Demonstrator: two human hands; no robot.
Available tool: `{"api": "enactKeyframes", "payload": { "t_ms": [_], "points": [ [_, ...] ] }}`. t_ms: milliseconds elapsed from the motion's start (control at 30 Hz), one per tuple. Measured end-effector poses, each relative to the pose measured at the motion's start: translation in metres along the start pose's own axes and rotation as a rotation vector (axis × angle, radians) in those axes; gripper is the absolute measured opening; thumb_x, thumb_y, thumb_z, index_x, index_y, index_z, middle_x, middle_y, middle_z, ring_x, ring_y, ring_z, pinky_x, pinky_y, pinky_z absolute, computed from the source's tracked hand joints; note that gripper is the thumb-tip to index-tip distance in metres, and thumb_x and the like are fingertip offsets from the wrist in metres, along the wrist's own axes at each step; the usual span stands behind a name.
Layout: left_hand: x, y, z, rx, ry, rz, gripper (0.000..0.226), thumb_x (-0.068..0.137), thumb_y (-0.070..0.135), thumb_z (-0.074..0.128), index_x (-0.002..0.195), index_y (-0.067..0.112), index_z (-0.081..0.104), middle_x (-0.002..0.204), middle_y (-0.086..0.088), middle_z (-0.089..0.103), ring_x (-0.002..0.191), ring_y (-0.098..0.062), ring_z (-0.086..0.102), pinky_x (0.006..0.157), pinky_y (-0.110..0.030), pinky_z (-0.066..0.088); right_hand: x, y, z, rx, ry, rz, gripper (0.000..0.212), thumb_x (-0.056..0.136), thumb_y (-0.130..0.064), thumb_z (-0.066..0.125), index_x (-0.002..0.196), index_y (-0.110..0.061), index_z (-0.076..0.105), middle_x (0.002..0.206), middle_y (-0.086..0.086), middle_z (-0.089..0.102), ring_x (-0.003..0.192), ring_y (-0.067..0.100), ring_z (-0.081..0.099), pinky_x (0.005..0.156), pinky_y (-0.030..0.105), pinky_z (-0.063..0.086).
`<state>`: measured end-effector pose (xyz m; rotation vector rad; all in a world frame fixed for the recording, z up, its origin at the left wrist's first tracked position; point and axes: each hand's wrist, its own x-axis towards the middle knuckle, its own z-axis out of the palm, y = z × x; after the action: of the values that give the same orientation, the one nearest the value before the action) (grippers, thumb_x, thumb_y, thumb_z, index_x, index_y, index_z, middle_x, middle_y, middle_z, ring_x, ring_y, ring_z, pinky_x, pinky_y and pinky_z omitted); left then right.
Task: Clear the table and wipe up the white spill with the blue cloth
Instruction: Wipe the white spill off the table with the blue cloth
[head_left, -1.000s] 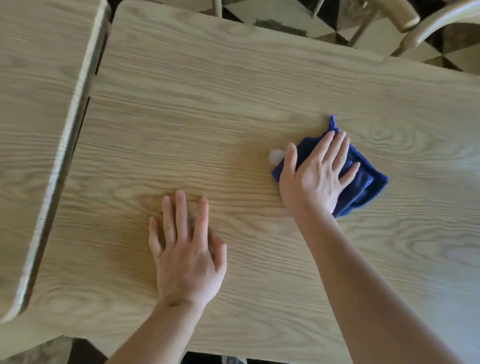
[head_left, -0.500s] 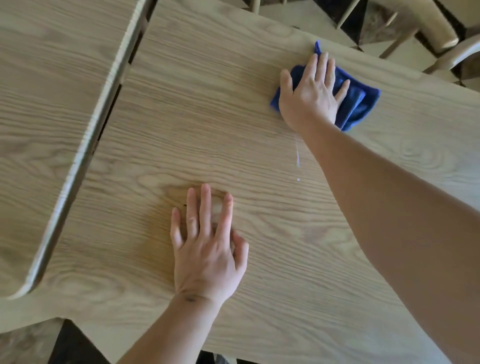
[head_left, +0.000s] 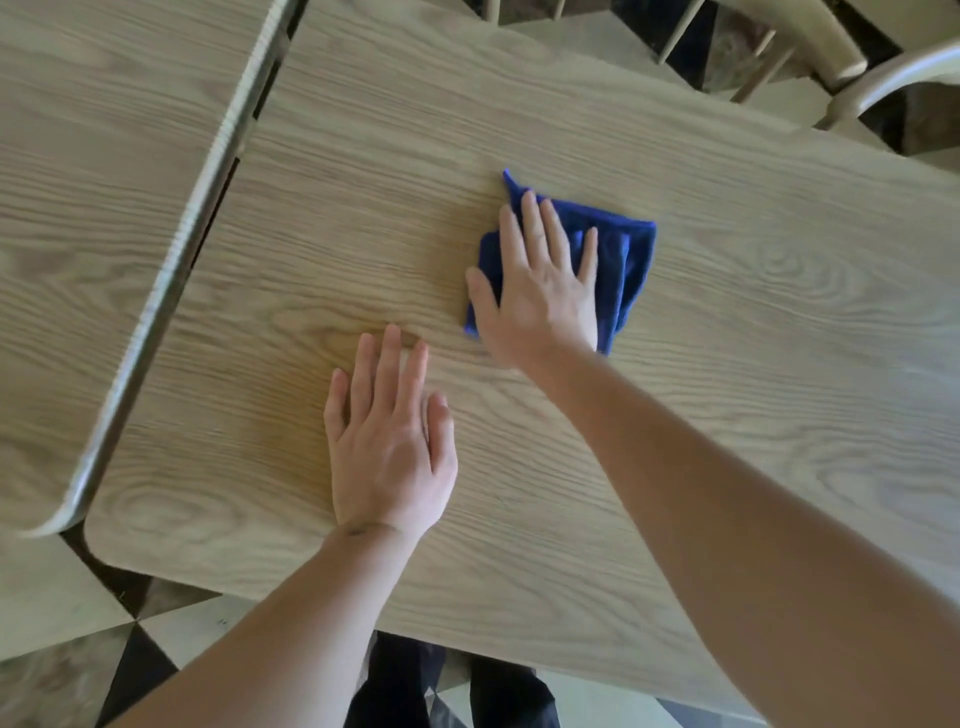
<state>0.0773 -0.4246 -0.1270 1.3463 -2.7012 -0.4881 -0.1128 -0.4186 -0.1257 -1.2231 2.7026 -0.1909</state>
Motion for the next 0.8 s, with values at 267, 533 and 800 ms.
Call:
{"api": "enactKeyframes", "payload": {
  "t_ms": [267, 533, 800],
  "points": [
    [0.0, 0.0, -0.001, -0.07, 0.061, -0.029, 0.052, 0.101, 0.028, 0.024, 0.148, 0.023, 0.046, 0.162, 0.003, 0.032, 0.154, -0.016, 0.019, 0.125, -0.04, 0.014, -0.174, 0.0, -0.002, -0.044, -0.198, -0.056, 0.072, 0.096, -0.054, 0.036, 0.157, -0.018, 0.02, 0.166, 0.001, 0.005, 0.153, 0.016, -0.002, 0.122, 0.056, 0.006],
    [0.0, 0.0, 0.001, -0.048, 0.065, -0.017, 0.05, 0.1, 0.029, 0.029, 0.148, 0.021, 0.045, 0.161, 0.0, 0.033, 0.153, -0.021, 0.022, 0.124, -0.044, 0.019, -0.267, 0.043, 0.002, -0.136, -0.269, -0.188, 0.077, 0.085, -0.055, 0.054, 0.15, -0.019, 0.035, 0.162, 0.002, 0.024, 0.15, 0.019, 0.021, 0.118, 0.055, 0.02],
    [0.001, 0.0, 0.0, 0.005, 0.023, -0.002, 0.05, 0.1, 0.028, 0.033, 0.148, 0.019, 0.043, 0.162, -0.002, 0.032, 0.153, -0.023, 0.022, 0.123, -0.045, 0.02, -0.213, 0.042, -0.001, -0.135, -0.233, -0.189, 0.067, 0.093, -0.05, 0.039, 0.152, -0.021, 0.026, 0.162, -0.002, 0.02, 0.151, 0.016, 0.018, 0.12, 0.052, 0.015]
  ]
}}
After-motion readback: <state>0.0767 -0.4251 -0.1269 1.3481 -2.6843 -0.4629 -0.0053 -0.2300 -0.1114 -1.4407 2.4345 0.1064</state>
